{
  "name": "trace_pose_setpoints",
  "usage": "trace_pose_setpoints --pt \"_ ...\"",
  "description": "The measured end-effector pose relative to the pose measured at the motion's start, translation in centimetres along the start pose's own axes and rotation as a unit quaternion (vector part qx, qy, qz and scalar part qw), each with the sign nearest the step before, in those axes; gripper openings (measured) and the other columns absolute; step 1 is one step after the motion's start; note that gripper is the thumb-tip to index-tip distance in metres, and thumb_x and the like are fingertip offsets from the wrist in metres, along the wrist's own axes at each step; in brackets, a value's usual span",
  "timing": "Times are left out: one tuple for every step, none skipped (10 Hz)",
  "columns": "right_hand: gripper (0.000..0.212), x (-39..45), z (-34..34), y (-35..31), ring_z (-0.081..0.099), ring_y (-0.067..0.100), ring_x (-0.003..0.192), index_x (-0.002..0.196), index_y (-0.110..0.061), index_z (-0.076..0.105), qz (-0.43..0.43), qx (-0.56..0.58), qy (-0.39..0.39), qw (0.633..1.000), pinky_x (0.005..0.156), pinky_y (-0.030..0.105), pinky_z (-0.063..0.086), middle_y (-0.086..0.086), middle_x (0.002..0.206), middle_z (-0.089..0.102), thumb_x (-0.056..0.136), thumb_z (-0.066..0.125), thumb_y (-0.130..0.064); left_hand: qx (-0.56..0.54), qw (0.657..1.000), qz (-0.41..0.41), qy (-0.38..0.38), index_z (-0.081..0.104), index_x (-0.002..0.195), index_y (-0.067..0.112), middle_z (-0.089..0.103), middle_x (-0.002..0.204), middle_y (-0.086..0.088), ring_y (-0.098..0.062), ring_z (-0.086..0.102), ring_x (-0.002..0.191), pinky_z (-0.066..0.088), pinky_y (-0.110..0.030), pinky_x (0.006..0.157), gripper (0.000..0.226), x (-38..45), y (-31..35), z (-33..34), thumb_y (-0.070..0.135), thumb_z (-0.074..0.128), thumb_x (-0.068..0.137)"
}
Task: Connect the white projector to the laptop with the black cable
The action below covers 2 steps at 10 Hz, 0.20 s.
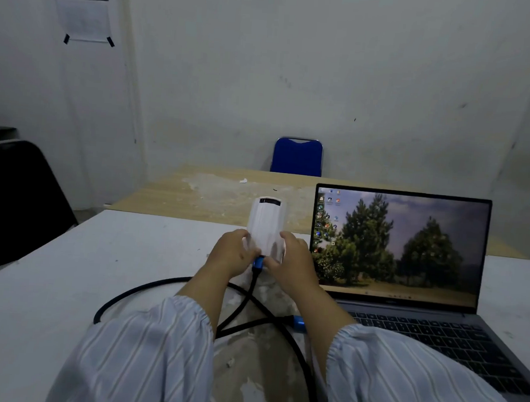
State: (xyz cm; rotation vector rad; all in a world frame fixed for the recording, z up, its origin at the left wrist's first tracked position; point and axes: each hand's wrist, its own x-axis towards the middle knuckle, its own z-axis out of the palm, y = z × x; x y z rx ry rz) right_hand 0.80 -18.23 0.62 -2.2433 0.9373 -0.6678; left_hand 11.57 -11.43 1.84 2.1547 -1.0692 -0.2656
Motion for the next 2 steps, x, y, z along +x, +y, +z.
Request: trace_pose_setpoints --pt "0.059 0.2 -1.5 -0.8 0.046 0.03 0.125 0.14 -0.009 0.037 -0.035 -0.021 0.013 0.999 0.101 0.037 0.042 0.016 0.14 0.043 0.088 0.06 -0.023 0.016 0.999 0.033 -0.01 0.036 0.141 0.008 0.036 0.151 -0.013 -0.029 0.038 0.136 0.036 -0.038 0.109 0.06 -0.2 1.6 -0.6 0.025 0.06 0.089" --pt "0.055 0.2 -3.8 -1.9 0.043 0.028 0.128 0.14 -0.009 0.038 -0.065 -0.038 0.026 0.997 0.104 0.036 0.038 0.014 0.14 0.043 0.089 0.057 -0.02 0.026 0.997 0.067 -0.003 0.036 0.142 0.01 0.036 0.152 -0.012 -0.029 0.037 0.137 0.033 -0.037 0.111 0.06 -0.2 3.8 -1.5 0.026 0.059 0.089"
